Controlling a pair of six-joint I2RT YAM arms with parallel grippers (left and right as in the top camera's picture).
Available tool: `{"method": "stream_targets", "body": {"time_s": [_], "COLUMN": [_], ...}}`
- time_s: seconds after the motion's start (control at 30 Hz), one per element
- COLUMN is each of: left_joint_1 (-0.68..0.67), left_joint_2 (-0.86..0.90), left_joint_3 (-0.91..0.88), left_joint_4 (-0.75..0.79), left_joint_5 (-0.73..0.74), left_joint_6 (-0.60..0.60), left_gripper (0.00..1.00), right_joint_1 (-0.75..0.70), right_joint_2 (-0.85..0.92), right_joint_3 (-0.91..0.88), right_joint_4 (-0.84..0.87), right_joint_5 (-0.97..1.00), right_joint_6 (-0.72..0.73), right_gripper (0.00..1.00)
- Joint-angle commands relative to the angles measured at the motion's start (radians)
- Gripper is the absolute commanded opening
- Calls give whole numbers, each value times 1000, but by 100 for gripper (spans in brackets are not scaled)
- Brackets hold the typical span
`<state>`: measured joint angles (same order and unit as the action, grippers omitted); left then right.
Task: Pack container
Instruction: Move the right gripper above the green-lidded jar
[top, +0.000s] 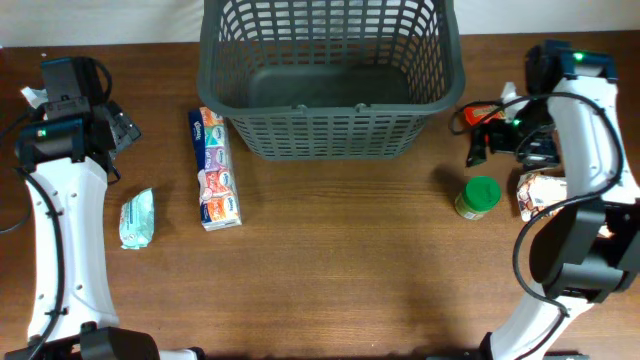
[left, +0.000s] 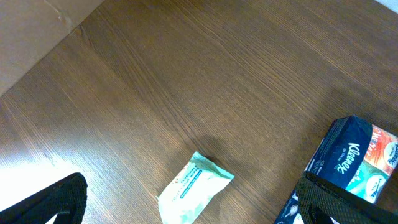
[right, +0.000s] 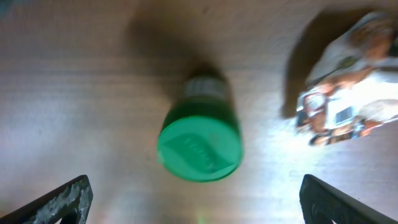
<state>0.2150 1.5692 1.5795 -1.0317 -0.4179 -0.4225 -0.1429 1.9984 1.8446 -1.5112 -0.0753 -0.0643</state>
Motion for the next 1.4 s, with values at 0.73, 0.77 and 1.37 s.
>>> {"method": "stream_targets", "body": {"time_s": [0.73, 0.77, 1.37], "left_joint_1": [4, 4, 4], "left_joint_2": [-13, -13, -13], "left_joint_3": [13, 13, 13], "left_joint_4": [-1, -1, -1], "left_joint_5": [4, 4, 4], "left_joint_6": [9, 9, 9], "left_gripper": [100, 100, 100], "right_joint_1": [25, 25, 24], "right_joint_2": [-121, -142, -268], "right_joint_3": [-168, -184, -442], "right_joint_4": [1, 9, 296], "right_joint_5": [20, 16, 45], "right_joint_6": [47, 47, 42], "right_gripper": [99, 99, 99]}}
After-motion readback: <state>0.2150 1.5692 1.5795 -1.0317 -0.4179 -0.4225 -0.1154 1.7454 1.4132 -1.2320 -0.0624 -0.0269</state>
